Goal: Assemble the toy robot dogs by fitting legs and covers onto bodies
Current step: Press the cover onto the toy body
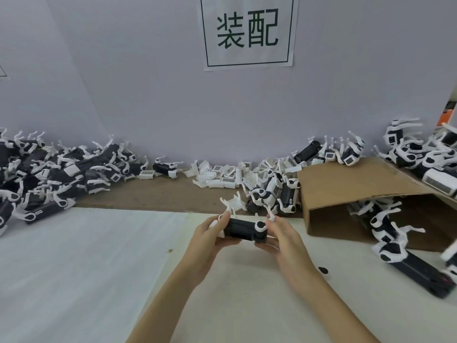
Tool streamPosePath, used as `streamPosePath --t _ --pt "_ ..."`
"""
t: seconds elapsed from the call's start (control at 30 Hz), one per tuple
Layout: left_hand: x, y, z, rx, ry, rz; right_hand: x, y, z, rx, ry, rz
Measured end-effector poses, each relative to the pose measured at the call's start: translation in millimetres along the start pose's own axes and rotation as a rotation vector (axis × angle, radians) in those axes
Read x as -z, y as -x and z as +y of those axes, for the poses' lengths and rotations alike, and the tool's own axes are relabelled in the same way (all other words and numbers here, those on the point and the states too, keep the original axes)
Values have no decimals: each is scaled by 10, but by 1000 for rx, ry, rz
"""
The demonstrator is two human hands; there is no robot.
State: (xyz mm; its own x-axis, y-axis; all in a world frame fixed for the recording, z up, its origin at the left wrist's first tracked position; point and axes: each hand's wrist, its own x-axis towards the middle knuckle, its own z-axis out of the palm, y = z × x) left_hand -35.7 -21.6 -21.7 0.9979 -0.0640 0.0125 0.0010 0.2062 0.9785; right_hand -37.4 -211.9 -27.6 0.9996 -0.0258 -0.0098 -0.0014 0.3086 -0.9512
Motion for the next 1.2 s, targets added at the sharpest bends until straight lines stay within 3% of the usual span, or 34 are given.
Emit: streamPosePath --t 0.17,0.23,0.37,0.5,0.57,0.63,0.77,0.83,0.93,1.03,1.13,1.2 --pt "58 -10 33 -24 81 -28 55 49 -44 -35 190 -209" --pt "94 -22 54 8 174 -77 95 56 -56 -9 84 -257" --pt "197 -13 100 269 456 -49 132 104 -81 131 241 -337" --pt "249 26 119 417 74 -47 103 150 -61 366 726 -310" --pt "245 15 99 368 -61 -3 56 175 -84 393 748 -328" --pt "233 -19 83 215 -51 23 35 176 -108 342 629 -377" --pt "185 20 139 -93 -47 70 50 191 -190 58 36 -555" --pt "154 66 147 -236 -168 79 4 203 -186 -37 -78 -511" --pt "102 141 110 -392 -354 28 -47 201 -108 -38 201 -377" --pt "86 105 100 -304 -352 28 -31 208 -76 96 327 -288" --pt "43 64 129 -95 -120 164 -49 309 -63 294 581 -272" --pt "-10 60 110 -113 74 320 -149 383 50 383 707 -317"
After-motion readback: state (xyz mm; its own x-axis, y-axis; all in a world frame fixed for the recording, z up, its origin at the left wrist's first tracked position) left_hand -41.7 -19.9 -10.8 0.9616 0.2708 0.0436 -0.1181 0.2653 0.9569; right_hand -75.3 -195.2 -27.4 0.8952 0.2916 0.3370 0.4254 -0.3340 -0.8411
